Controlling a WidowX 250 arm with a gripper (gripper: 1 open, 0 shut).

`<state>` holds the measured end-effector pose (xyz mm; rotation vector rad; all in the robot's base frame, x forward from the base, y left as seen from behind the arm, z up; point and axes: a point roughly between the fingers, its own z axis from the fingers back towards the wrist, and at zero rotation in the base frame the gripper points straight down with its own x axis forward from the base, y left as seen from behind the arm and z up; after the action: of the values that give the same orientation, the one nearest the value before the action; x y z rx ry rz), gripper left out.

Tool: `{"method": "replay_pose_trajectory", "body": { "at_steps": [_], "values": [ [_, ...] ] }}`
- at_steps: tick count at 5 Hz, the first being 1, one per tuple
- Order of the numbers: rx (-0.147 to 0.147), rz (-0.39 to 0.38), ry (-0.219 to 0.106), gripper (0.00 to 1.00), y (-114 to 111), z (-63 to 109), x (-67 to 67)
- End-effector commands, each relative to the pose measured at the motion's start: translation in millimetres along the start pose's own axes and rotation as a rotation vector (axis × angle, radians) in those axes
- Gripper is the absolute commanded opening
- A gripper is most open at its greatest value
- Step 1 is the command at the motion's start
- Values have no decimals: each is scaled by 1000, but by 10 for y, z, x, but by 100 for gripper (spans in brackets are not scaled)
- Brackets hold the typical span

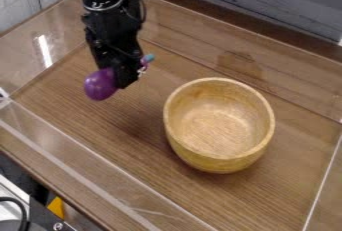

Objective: Remove the purple eggplant from inside the brown bowl and put it on the table

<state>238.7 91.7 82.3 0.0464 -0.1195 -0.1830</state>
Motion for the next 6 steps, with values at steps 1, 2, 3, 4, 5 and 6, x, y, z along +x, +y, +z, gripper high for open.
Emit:
{"method": "replay_pose_trajectory", "body": {
  "at_steps": [1, 2, 3, 4, 5, 6],
  "values": [
    [21, 18, -11, 0, 14, 57, -88],
    [21, 18, -7, 0, -24, 15, -181],
    [20, 22, -6, 0, -105, -81, -281],
    [20, 21, -4, 0, -160, -207, -354],
    [24, 54, -4, 0, -142, -205, -285],
    [26, 88, -2, 0, -126, -186, -220]
  ]
}}
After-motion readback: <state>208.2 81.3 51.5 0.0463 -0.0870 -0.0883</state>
